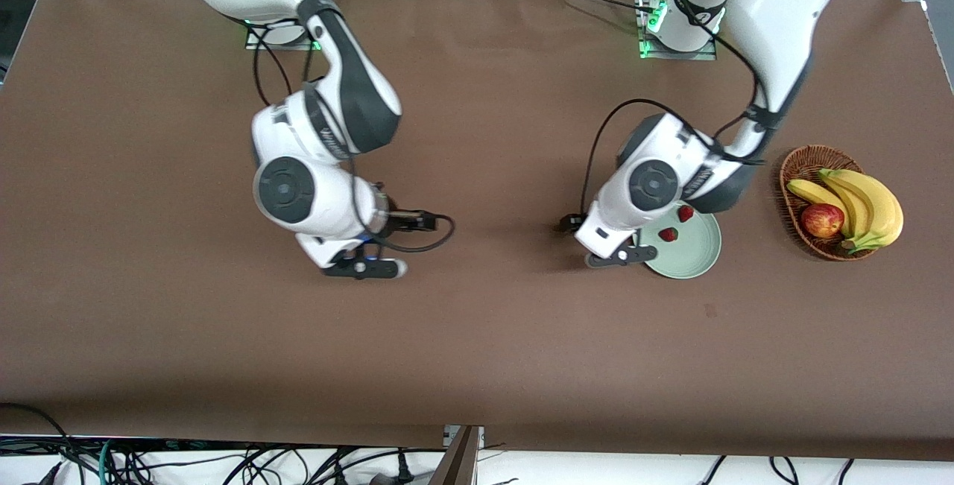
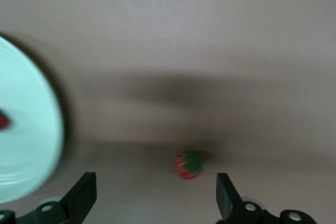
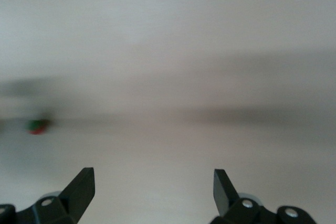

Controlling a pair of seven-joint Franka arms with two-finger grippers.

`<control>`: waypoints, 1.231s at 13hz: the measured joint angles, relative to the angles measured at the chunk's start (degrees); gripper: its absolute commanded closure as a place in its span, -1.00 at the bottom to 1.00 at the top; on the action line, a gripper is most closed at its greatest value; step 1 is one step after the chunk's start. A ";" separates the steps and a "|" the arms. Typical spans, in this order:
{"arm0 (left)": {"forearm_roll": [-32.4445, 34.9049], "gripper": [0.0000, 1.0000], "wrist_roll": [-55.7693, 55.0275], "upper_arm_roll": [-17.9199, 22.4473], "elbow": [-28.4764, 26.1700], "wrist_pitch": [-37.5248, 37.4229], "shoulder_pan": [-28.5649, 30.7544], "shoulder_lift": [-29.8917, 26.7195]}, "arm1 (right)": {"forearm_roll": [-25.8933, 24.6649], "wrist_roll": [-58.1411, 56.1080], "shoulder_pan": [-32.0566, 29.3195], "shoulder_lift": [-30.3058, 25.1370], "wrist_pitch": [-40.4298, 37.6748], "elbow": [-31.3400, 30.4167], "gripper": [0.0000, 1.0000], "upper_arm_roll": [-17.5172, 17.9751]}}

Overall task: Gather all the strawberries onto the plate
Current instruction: 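Grasp the last strawberry with the left gripper while the right gripper withdraws, then lower the strawberry onto the plate and open the left gripper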

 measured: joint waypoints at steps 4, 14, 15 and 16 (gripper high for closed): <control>5.26 -0.90 -9.54 0.12 -5.93 7.41 -0.57 1.98 | -9.29 -11.52 -8.40 -7.19 -8.10 -2.96 -1.00 1.04; 8.65 1.00 -12.82 0.53 -6.40 10.26 -1.60 2.72 | -22.60 -21.15 -28.55 -32.32 -12.40 -19.13 -1.00 13.52; 8.66 1.00 -12.82 0.57 -6.19 10.07 -1.47 2.51 | -22.61 -21.32 -29.05 -34.21 -12.53 -21.13 -1.00 14.08; 8.70 1.00 -12.82 0.60 -5.74 8.67 -1.19 2.10 | -22.63 -21.36 -29.43 -35.49 -12.84 -22.46 -1.00 14.45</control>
